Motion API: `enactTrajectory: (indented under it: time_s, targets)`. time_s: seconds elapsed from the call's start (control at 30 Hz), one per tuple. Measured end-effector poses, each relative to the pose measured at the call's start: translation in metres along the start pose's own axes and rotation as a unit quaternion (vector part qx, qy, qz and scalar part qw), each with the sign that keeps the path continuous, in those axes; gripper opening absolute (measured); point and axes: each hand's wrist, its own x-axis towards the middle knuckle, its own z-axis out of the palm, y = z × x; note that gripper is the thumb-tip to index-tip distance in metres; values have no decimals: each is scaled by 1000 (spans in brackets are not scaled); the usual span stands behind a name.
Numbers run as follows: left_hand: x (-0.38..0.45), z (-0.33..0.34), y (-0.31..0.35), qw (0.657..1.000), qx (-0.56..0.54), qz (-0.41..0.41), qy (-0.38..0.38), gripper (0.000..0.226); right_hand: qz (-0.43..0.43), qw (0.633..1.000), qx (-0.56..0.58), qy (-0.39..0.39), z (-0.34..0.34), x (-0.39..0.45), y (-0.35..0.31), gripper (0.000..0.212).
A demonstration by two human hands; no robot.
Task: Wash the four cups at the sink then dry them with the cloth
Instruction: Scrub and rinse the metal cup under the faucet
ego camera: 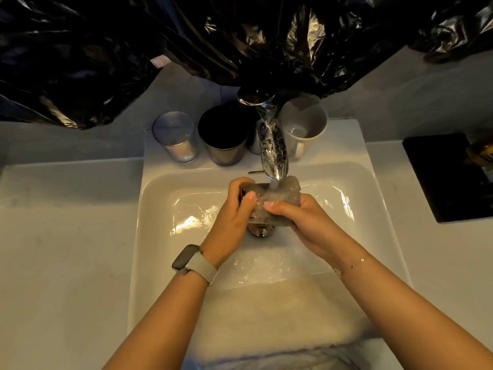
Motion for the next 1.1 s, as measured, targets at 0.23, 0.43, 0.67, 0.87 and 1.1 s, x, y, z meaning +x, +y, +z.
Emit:
enactTrajectory:
  time_s: [0.23,0.43,0.67,0.87,1.1]
  targets:
    - [9,1,9,960,-125,-250,-24,70,-128,979,-158,26,9,-4,16,22]
    - [0,13,-13,994,53,-28,90,22,19,997,-20,76,7,8,7,16]
    - [5,5,-1,960,-181,-214,11,66,-121,983,-112,81,9,0,23,11]
    - [4,15,-1,988,-10,-128,87,42,-92,984,-65,135,18,1,16,5]
    - [-3,12,2,983,-120,-127,49,35,-54,989,-48,127,16,1,13,12]
